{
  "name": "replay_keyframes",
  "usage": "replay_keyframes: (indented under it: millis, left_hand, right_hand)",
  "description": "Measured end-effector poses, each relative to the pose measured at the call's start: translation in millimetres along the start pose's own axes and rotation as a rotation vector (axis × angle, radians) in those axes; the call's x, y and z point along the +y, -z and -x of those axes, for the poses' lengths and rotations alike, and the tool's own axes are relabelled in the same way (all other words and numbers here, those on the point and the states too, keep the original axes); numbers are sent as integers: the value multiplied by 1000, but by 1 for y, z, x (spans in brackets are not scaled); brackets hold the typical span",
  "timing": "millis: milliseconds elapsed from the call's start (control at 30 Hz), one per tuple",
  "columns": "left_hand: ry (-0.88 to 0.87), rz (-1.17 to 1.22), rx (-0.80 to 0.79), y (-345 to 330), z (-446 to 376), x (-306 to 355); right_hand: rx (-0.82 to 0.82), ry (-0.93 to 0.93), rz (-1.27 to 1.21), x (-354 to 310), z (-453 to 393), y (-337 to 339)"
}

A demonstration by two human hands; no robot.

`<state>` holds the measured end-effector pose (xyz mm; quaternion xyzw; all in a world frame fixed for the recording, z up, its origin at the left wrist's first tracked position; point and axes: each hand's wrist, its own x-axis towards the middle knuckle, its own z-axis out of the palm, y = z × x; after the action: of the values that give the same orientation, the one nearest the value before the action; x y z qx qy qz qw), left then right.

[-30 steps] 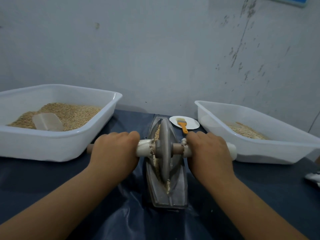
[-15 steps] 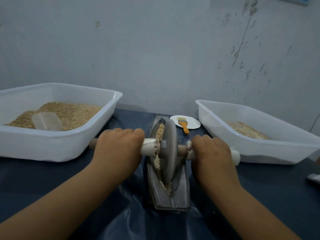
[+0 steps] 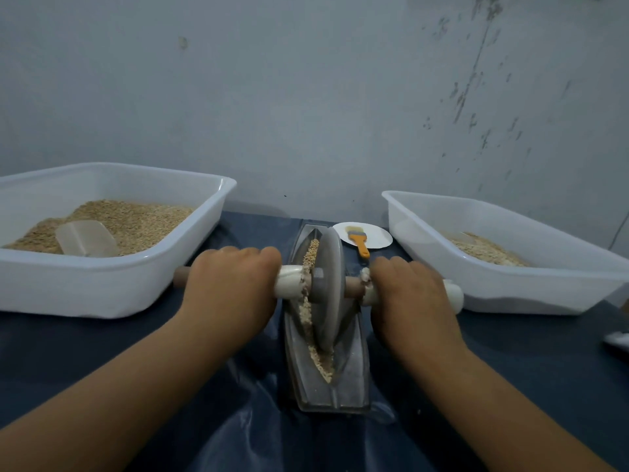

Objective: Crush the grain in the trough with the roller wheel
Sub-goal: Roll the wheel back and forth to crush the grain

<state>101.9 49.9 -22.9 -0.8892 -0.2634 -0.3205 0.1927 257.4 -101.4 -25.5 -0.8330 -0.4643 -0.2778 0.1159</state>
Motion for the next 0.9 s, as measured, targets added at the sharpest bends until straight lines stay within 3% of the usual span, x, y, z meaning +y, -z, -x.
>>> replay_keyframes:
  millis: [133,233,333,400,600,800,900]
  left_hand:
    - [-78,36,35,6,9,-6]
    - [-21,-87,-100,2,-6,-2]
    - [72,-23,-88,-15,-21,-1]
    - [109,20,-95,-16,-19,-2]
    - [-34,-40,13,-5,0,-8]
    - [0,-39,-116,-19,-39,-1]
    - [-44,-12,-96,-17,-37,0]
  right_hand:
    - [226,77,-37,7,21,-2]
    - [53,26,44,2,1,-1]
    - [-111,-16,52,0,-23,-2]
    - [-119,-17,47,0,-27,2]
    - [152,110,47,7,-1,-5]
    - [-201,-73,19,9,-35,-18]
    - [-183,-69,-16,13,-26,-17]
